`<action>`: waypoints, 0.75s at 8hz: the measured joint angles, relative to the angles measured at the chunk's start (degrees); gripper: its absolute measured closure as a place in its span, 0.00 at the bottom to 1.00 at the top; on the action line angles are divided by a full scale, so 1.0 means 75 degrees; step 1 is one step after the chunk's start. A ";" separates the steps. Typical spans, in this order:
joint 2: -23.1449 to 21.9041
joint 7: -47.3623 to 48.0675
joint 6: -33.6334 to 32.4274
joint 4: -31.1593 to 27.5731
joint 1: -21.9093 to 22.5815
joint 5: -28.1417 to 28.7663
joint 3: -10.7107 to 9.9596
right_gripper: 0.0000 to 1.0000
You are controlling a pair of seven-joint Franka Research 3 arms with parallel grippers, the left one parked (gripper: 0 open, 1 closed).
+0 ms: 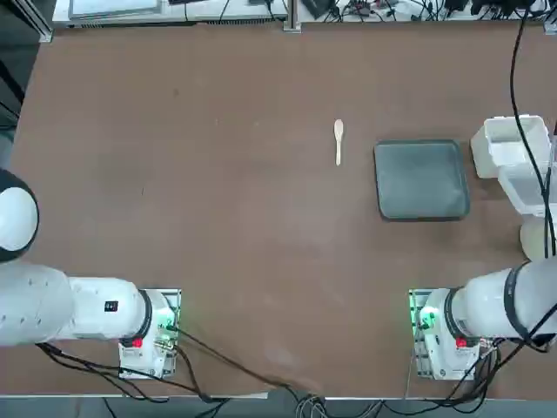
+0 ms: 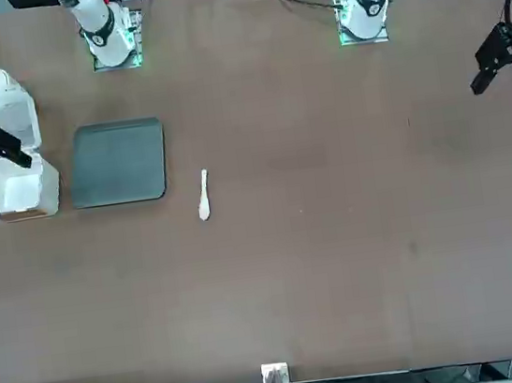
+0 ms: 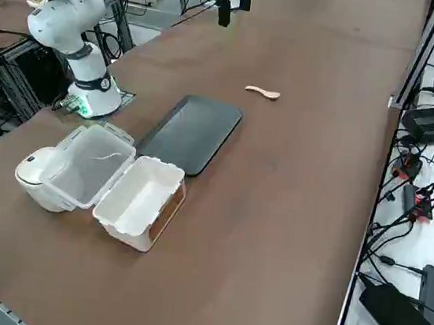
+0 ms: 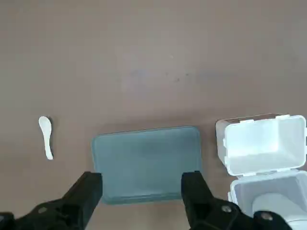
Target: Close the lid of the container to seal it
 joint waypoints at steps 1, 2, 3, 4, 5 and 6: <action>0.0000 0.0003 0.0000 0.0000 0.0000 0.0005 0.0000 0.00; 0.0001 0.0004 0.0000 0.0000 0.0000 0.0012 0.0000 0.00; 0.0003 0.0004 0.0000 0.0000 0.0000 0.0014 0.0000 0.00; 0.0008 0.0005 -0.0010 0.0000 0.0000 0.0015 0.0000 0.00; 0.0035 -0.0003 -0.0069 -0.0014 0.0007 0.0024 0.0004 0.00; 0.0099 0.0002 -0.0185 -0.0038 0.0021 0.0027 0.0022 0.00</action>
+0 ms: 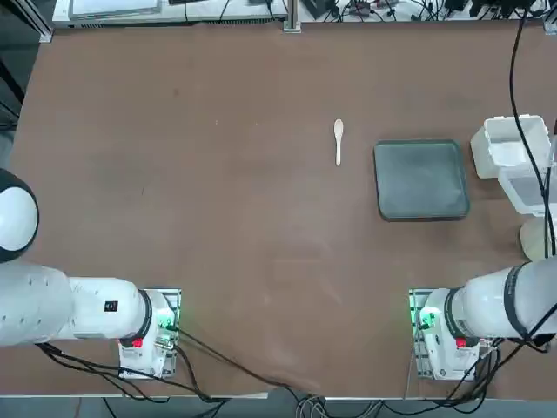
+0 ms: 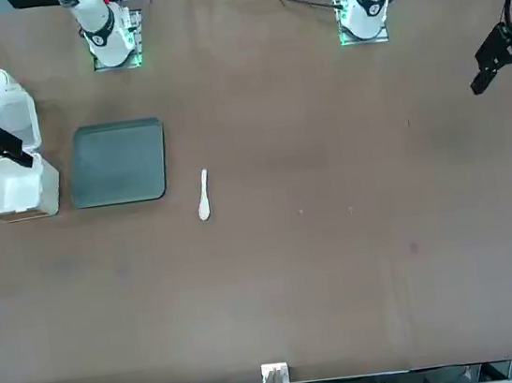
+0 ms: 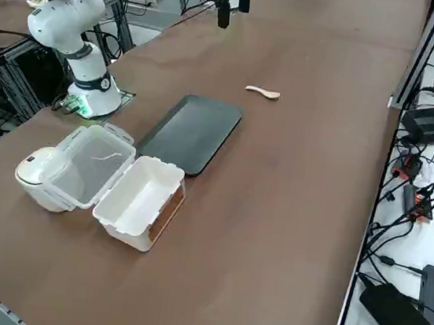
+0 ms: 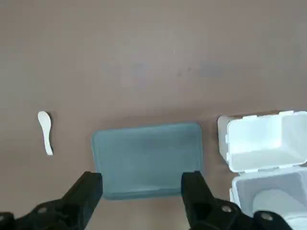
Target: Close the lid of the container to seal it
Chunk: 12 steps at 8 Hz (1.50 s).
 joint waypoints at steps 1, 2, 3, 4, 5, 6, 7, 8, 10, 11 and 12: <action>0.0064 0.0001 -0.0169 -0.0036 0.0005 0.0000 0.0011 0.00; 0.0101 0.0001 -0.0432 -0.0121 0.0007 0.0000 0.0012 0.00; 0.0108 0.0003 -0.0620 -0.0296 0.0007 -0.0005 0.0011 0.00; 0.0105 0.0045 -0.0648 -0.0565 0.0010 -0.0108 0.0011 0.00; 0.0106 0.0221 -0.0566 -0.0941 0.0013 -0.0367 0.0011 0.00; 0.0090 0.0406 -0.0149 -0.1519 0.0013 -0.0598 0.0011 0.00; 0.0050 0.0629 0.0512 -0.2265 0.0016 -0.0823 0.0011 0.00; 0.0019 0.1078 0.1143 -0.3054 0.0024 -0.1128 0.0012 0.02; 0.0031 0.2070 0.1970 -0.4339 0.0176 -0.1650 0.0021 0.14; 0.0073 0.2599 0.2243 -0.4900 0.0277 -0.1883 0.0030 0.17; 0.0198 0.3262 0.2390 -0.5345 0.0370 -0.2179 0.0033 0.37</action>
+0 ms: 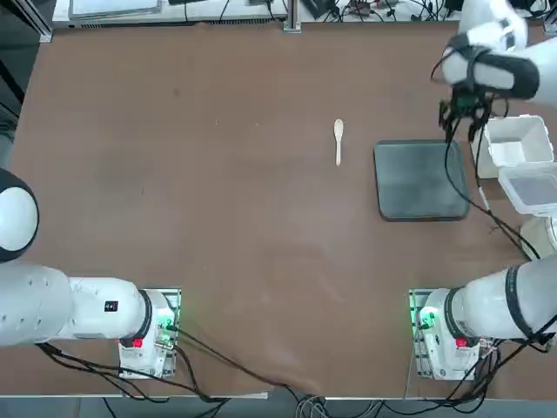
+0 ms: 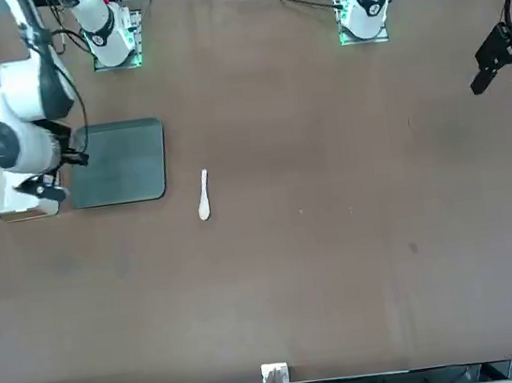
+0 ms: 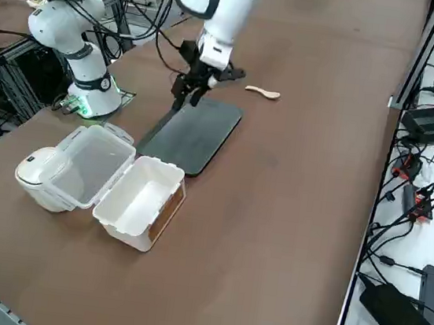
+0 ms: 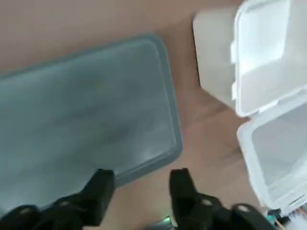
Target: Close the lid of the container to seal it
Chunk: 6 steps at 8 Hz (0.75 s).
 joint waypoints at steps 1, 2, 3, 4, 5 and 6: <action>0.0188 0.0885 0.0040 -0.0325 0.0175 -0.0429 0.0002 0.57; 0.0381 0.1802 0.0042 -0.0565 0.0406 -0.0805 0.0010 0.76; 0.0560 0.2533 0.0033 -0.0745 0.0607 -0.1083 0.0018 0.98; 0.0716 0.3001 0.0028 -0.0905 0.0683 -0.1381 0.0014 0.98; 0.0817 0.3307 0.0015 -0.1058 0.0648 -0.1664 -0.0037 0.99; 0.0889 0.3667 0.0007 -0.1239 0.0545 -0.2012 -0.0100 0.99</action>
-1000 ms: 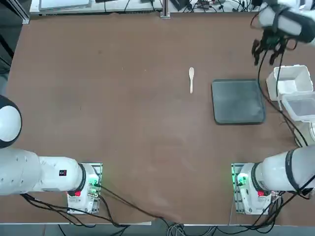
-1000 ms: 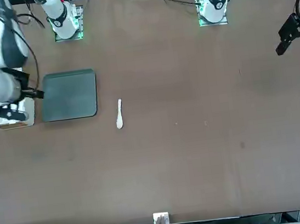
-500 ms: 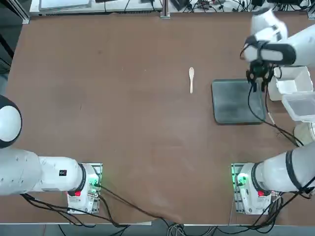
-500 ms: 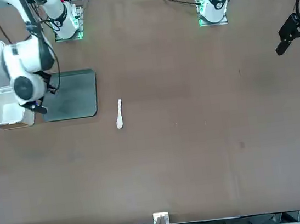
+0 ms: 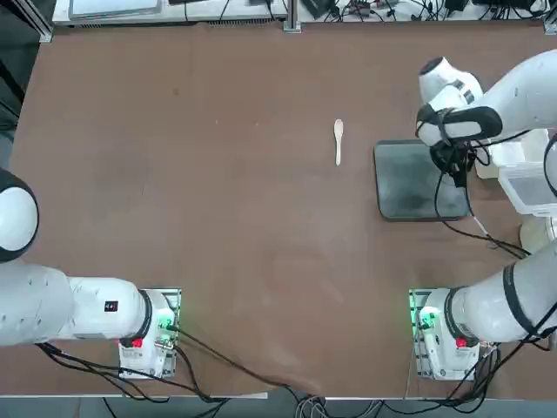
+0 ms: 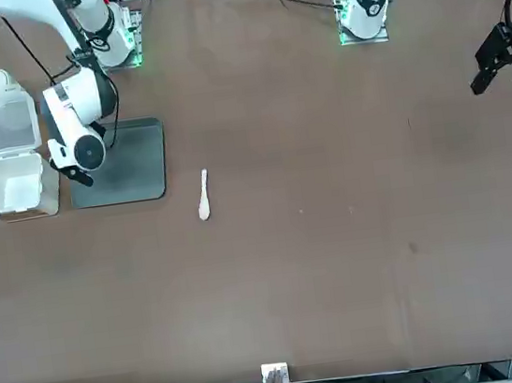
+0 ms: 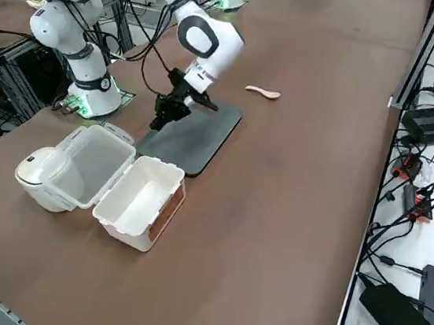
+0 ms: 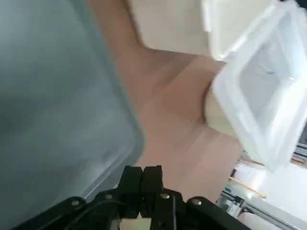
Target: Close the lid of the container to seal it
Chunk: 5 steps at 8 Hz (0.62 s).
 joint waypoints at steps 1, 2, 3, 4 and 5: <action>0.0051 0.0412 -0.0006 -0.0236 -0.0107 -0.0516 -0.0045 0.99; 0.0080 0.0798 -0.0006 -0.0507 -0.0201 -0.1019 -0.0058 0.99; 0.0097 0.1033 -0.0005 -0.0711 -0.0292 -0.1322 -0.0059 0.99; 0.0102 0.1128 -0.0006 -0.0840 -0.0401 -0.1529 -0.0059 0.99; 0.0102 0.1183 -0.0008 -0.0914 -0.0589 -0.1760 -0.0063 0.99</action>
